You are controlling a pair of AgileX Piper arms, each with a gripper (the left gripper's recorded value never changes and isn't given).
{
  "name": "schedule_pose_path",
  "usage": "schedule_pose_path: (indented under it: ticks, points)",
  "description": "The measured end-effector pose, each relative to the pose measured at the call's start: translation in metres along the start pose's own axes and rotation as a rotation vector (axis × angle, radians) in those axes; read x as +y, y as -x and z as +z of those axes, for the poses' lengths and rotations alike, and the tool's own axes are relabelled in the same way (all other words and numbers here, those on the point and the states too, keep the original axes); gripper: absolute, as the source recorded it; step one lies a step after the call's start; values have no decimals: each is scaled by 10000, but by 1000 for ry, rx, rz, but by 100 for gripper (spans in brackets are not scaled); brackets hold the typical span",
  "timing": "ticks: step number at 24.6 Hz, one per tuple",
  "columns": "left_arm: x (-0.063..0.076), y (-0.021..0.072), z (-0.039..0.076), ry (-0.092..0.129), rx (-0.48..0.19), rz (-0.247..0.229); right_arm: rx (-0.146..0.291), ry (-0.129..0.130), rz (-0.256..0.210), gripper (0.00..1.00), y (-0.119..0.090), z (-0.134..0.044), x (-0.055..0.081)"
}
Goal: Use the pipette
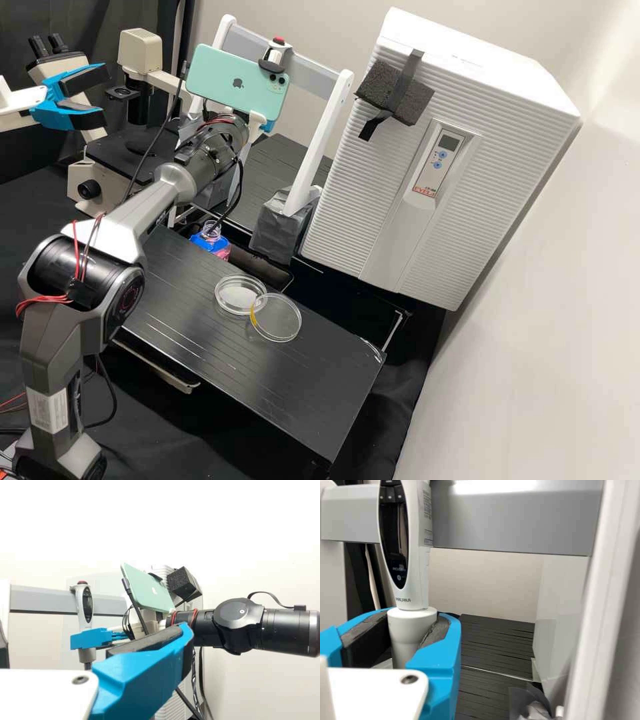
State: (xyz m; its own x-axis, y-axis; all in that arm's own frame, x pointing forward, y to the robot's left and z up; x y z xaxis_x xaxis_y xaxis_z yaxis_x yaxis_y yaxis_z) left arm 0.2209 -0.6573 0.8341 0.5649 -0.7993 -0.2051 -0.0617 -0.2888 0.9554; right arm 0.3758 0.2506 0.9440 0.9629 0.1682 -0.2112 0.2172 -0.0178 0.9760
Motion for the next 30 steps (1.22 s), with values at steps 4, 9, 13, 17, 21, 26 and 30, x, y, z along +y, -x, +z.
schedule_pose_path:
  ticks: [4,9,13,17,21,26,30]
  points:
    - [0,0,0,0,0,0,11,-3,0,0,-38,-30,-60]
    - [-6,-2,-4,1,1,-2,6,-41,1,100,-64,-17,-79]
    - [-6,-2,-4,1,1,-2,-7,-16,9,100,-63,-5,-71]
    - [-6,-2,-4,1,1,-2,-17,-10,8,100,-85,19,-83]
    - [-9,-3,-6,1,1,-3,-36,2,-1,100,-138,75,-120]
    - [-30,-9,-20,4,4,-9,-36,9,6,100,-152,84,-120]
    - [-30,-9,-20,4,4,-9,-7,26,56,100,-109,58,-81]
